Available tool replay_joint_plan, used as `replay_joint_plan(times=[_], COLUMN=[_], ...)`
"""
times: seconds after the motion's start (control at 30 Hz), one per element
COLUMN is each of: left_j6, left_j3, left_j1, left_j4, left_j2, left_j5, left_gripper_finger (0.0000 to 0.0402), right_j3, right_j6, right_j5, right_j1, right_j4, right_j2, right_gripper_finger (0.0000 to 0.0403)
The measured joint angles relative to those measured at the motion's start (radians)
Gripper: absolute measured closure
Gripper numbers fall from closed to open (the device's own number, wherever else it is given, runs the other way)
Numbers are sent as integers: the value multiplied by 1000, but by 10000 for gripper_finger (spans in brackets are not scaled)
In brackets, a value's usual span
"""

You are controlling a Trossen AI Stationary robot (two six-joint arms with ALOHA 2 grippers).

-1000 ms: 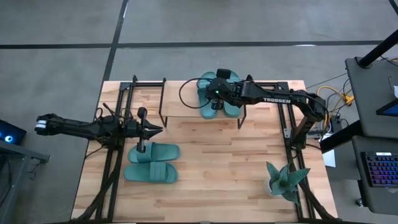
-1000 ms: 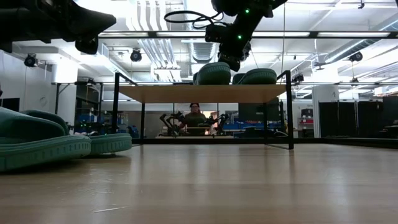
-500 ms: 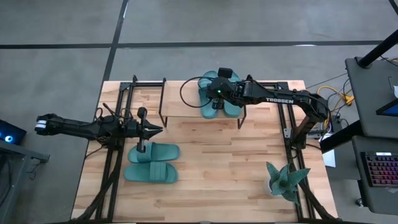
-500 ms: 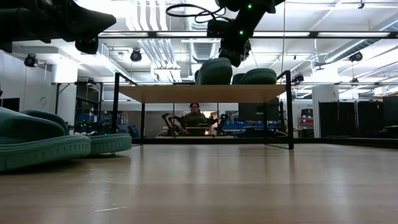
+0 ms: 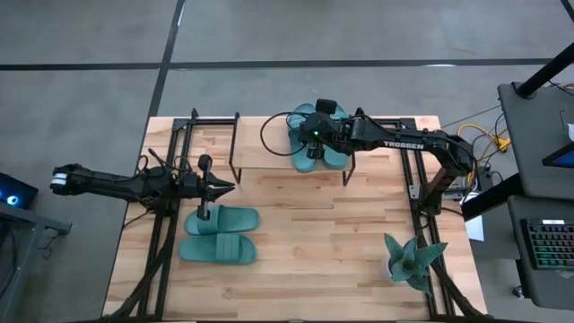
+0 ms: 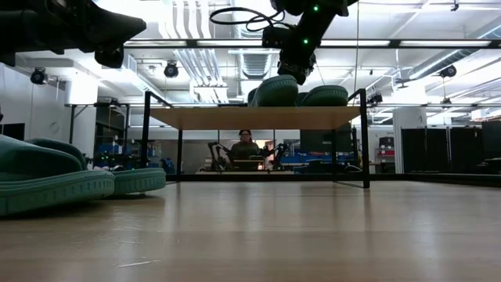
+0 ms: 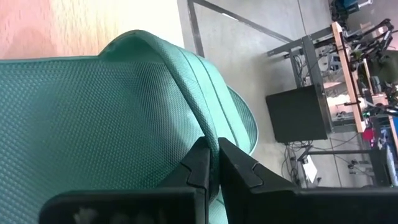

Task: Pick and place slides into the shelf
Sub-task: Put the green slides on the shelf

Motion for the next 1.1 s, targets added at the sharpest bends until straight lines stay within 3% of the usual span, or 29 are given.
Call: replay_joint_plan(times=[0.63, 0.93, 1.1], left_j6=[0, 0, 0], left_j3=[0, 0, 0], left_j1=[0, 0, 0], left_j4=[0, 0, 0], left_j2=[0, 0, 0], left_j5=[0, 0, 0], left_gripper_finger=[379, 379, 379], right_j3=[0, 11, 12], right_j6=[83, 151, 186], right_j5=[0, -2, -181], right_j1=[17, 81, 127], right_j4=[-6, -8, -1], right_j2=[-6, -67, -92], right_gripper_finger=[253, 255, 262])
